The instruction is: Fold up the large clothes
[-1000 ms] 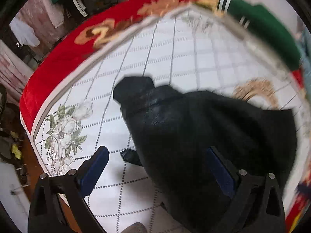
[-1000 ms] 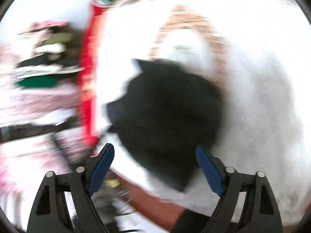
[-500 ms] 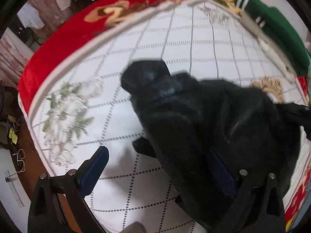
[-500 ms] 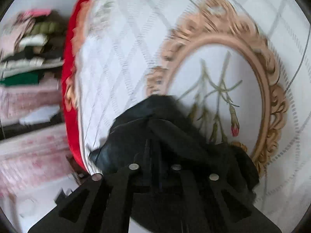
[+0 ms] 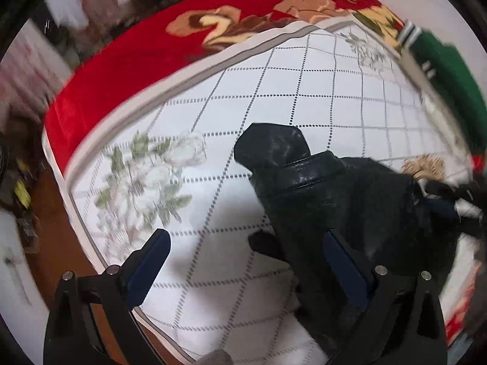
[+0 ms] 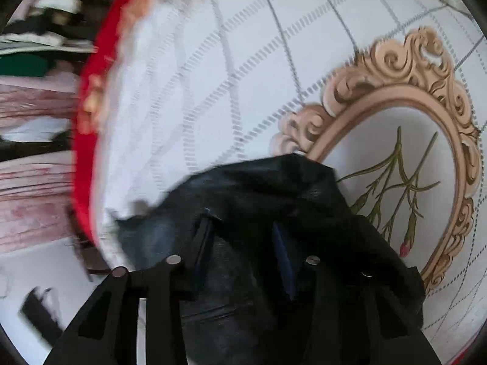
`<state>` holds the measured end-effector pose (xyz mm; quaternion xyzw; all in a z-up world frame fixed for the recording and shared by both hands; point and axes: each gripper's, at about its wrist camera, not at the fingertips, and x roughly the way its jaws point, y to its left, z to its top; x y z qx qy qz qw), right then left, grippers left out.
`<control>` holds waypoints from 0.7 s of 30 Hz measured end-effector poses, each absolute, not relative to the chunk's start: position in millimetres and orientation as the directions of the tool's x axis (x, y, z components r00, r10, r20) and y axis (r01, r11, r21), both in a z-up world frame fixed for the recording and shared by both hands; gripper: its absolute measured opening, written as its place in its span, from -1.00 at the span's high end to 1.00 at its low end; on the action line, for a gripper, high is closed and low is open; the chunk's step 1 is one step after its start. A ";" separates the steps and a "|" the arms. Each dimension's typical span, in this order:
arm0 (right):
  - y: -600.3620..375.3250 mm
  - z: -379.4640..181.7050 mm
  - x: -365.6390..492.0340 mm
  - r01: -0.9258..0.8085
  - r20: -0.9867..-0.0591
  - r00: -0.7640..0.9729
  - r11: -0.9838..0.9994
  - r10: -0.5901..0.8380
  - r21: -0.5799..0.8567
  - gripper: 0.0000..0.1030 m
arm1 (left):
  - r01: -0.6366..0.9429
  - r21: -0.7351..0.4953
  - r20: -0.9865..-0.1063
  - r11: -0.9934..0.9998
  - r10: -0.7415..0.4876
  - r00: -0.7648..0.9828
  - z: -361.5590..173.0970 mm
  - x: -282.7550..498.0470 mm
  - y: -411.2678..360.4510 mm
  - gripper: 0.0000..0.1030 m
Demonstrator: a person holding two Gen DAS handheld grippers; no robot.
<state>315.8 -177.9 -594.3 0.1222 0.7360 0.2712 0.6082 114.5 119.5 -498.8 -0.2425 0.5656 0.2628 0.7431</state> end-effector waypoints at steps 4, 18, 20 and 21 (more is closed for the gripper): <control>-236.9 -553.0 282.3 -0.058 -0.792 -0.122 0.792 0.598 0.607 -0.35 | -0.699 -0.223 -0.958 0.679 -0.020 0.286 -507.5 108.2 125.1 -0.96; -343.2 -639.5 163.3 0.300 -0.750 -0.074 0.732 0.658 0.612 -0.47 | -0.590 -0.478 -0.858 0.651 -0.202 0.472 -517.4 141.5 104.8 0.67; -340.3 -643.3 162.6 0.301 -0.737 -0.052 0.714 0.674 0.632 -0.47 | -0.583 -0.494 -0.846 0.645 -0.201 0.495 -504.6 129.4 103.8 0.69; -340.4 -644.5 162.2 0.310 -0.739 -0.046 0.713 0.672 0.629 -0.47 | -0.586 -0.492 -0.846 0.644 -0.196 0.496 -500.8 123.0 103.5 0.69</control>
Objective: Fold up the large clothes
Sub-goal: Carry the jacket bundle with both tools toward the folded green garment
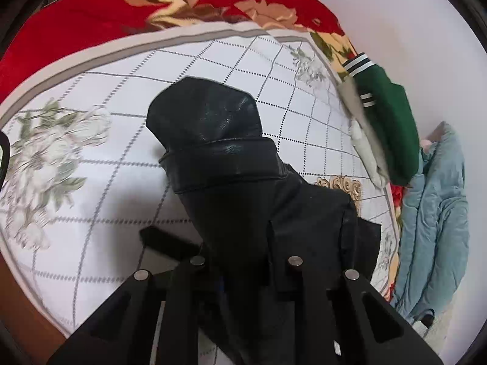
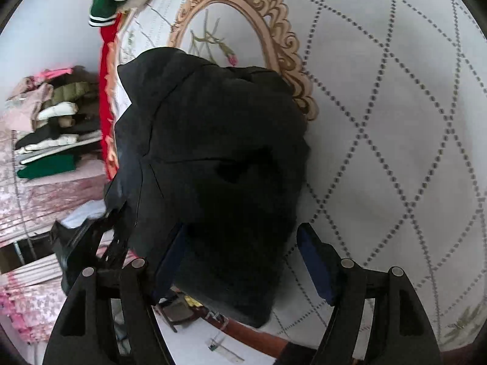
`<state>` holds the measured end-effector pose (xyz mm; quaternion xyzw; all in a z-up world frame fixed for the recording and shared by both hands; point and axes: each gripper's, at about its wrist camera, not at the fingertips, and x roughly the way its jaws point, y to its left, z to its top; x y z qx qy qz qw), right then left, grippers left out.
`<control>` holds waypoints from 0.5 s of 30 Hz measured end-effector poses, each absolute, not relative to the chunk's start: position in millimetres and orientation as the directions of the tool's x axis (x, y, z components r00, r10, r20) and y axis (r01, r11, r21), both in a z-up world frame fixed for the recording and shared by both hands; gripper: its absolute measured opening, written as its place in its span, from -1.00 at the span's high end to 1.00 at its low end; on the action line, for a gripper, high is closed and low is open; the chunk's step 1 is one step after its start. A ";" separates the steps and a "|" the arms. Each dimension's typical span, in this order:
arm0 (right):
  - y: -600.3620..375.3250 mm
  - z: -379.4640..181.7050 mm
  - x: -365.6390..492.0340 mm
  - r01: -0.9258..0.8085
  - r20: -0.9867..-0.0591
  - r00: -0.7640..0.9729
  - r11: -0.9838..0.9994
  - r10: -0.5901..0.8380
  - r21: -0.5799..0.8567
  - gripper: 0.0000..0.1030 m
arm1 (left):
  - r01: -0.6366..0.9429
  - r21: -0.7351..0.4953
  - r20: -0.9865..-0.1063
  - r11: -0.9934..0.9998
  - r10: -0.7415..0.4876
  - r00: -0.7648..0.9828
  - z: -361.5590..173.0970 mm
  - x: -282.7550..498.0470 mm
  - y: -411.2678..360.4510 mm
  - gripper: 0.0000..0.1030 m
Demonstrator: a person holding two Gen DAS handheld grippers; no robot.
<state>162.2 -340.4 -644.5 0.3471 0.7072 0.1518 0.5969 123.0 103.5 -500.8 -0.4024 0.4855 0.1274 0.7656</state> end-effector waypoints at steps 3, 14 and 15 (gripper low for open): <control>-336.3 -652.7 160.6 0.316 -0.751 -0.043 0.722 0.659 0.615 -0.82 | -0.625 -0.441 -0.878 0.645 -0.165 0.449 -517.0 106.8 109.4 0.69; -282.3 -724.2 183.9 0.315 -0.481 -0.112 0.490 0.870 0.813 -1.00 | -0.618 -0.487 -0.871 0.617 -0.299 0.389 -562.2 118.5 127.9 0.14; -271.9 -726.7 189.1 0.298 -0.498 -0.127 0.511 0.858 0.806 -1.00 | -0.621 -0.500 -0.865 0.604 -0.313 0.392 -565.7 119.0 130.8 0.04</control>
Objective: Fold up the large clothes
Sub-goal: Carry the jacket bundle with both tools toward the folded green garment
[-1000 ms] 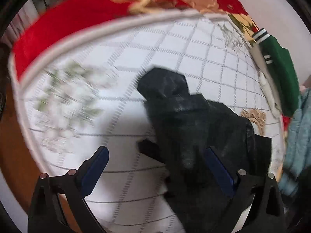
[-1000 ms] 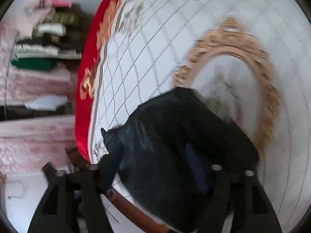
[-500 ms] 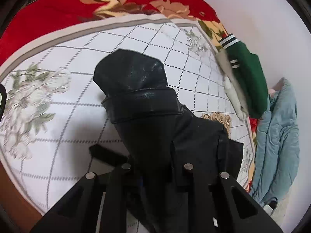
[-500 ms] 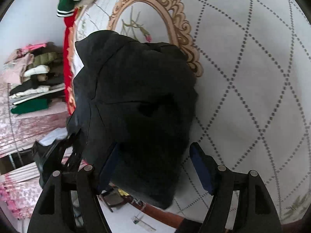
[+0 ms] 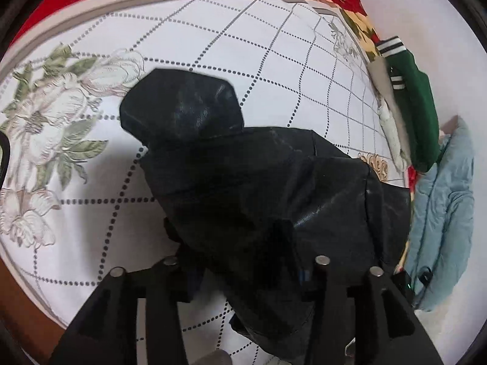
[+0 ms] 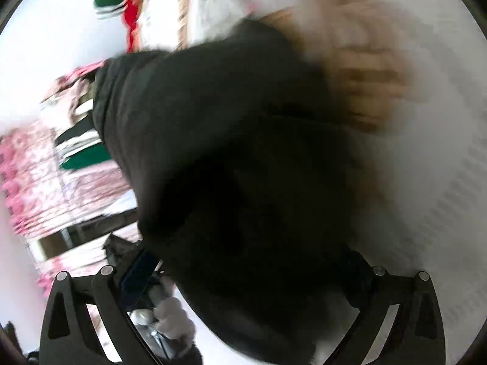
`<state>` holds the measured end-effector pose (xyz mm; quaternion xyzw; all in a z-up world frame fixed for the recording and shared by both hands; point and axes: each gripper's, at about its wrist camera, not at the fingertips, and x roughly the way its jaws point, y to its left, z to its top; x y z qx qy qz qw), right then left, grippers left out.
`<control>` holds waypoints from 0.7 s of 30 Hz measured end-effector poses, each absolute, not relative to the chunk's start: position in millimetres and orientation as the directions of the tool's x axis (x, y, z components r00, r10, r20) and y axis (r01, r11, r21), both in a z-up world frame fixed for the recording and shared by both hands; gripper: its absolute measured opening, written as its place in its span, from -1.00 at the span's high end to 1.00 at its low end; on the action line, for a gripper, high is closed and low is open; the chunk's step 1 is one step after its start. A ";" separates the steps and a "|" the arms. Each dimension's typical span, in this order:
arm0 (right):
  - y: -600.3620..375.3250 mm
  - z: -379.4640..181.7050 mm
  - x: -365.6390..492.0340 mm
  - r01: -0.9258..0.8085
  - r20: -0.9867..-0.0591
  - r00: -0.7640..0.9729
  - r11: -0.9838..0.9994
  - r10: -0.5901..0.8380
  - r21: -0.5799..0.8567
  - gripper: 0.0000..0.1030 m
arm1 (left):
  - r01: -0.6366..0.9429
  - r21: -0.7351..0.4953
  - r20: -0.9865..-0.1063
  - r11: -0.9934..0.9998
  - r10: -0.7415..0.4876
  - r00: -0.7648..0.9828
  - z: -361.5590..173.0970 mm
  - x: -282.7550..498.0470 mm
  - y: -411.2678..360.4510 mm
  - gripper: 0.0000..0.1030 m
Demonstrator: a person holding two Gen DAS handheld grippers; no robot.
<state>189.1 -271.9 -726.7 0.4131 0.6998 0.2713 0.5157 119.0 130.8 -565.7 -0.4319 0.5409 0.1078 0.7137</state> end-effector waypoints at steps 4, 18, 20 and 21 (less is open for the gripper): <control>-256.8 -726.0 200.5 0.268 -0.502 -0.103 0.510 0.859 0.817 -0.26 | -0.653 -0.548 -0.837 0.523 -0.333 0.435 -572.9 115.6 147.3 -0.03; -247.2 -664.0 232.5 0.215 -0.481 -0.070 0.484 0.874 0.848 0.09 | -0.514 -0.598 -0.771 0.615 -0.265 0.580 -496.9 158.1 138.2 0.65; -251.1 -643.9 241.1 0.195 -0.477 -0.055 0.478 0.877 0.856 0.09 | -0.487 -0.600 -0.760 0.635 -0.260 0.596 -475.5 171.6 135.5 0.65; -253.7 -632.0 248.1 0.188 -0.464 -0.047 0.464 0.885 0.865 0.10 | -0.475 -0.604 -0.752 0.640 -0.260 0.605 -464.1 179.3 134.8 0.65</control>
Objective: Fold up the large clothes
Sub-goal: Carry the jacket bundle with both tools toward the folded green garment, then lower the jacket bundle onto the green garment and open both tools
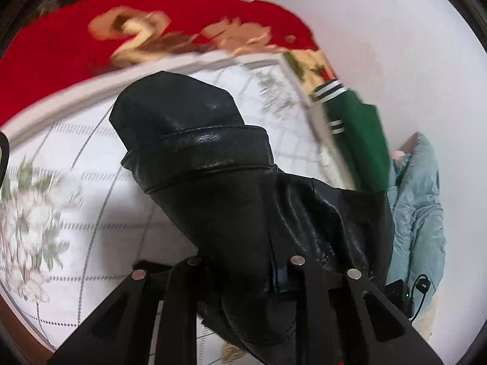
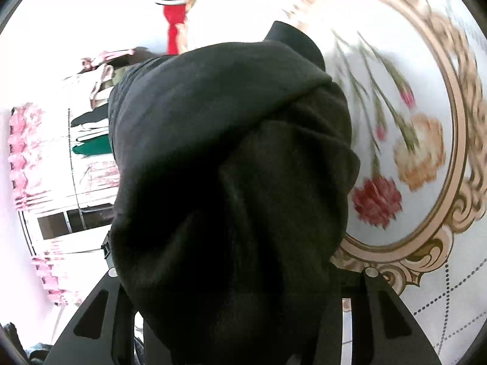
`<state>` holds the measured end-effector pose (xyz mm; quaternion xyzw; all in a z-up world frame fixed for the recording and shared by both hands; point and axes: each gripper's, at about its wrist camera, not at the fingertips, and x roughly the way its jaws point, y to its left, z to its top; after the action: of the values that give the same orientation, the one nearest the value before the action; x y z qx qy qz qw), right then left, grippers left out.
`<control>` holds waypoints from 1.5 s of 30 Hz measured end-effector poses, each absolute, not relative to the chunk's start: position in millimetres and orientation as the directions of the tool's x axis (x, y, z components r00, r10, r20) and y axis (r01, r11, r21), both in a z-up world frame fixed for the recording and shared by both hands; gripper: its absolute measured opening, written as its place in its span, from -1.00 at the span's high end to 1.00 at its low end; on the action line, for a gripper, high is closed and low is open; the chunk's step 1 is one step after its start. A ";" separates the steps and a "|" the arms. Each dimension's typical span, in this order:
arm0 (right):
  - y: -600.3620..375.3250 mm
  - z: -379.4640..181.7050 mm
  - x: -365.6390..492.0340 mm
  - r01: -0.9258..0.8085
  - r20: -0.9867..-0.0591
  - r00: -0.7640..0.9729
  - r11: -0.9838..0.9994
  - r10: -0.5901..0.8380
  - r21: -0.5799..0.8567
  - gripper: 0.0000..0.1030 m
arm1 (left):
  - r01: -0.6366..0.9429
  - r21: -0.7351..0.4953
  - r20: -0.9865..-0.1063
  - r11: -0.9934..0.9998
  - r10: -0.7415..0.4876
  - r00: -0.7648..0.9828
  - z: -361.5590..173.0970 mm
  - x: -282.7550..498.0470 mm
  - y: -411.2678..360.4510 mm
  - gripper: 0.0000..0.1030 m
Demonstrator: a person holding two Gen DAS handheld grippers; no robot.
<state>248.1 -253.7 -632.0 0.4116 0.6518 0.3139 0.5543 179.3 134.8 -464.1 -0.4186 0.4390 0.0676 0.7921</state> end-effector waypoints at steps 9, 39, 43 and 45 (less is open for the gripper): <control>-271.6 -532.9 365.9 0.091 -0.440 0.020 0.437 0.898 0.895 0.10 | -0.382 -0.649 -0.674 0.658 -0.262 0.691 -374.8 285.7 112.4 0.65; -384.9 -566.6 771.2 0.018 -0.660 -0.061 0.662 0.748 0.749 -0.66 | -0.198 -0.394 -0.755 0.898 -0.193 0.626 -425.7 605.5 -10.6 -0.36; -375.7 -520.6 742.7 -0.096 -0.817 0.063 0.818 0.574 0.567 -1.00 | -0.175 -0.236 -0.786 0.956 -0.082 0.612 -405.9 596.3 -24.9 -1.00; -371.3 -495.7 718.8 -0.146 -0.857 0.146 0.867 0.494 0.476 -1.00 | -0.181 -0.138 -0.781 0.974 0.006 0.624 -391.2 584.8 -29.9 -1.00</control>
<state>718.8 -371.3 -495.7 0.1411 0.6170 0.2154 0.7437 584.8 -29.9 -391.2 -0.1021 0.4304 0.0522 0.8953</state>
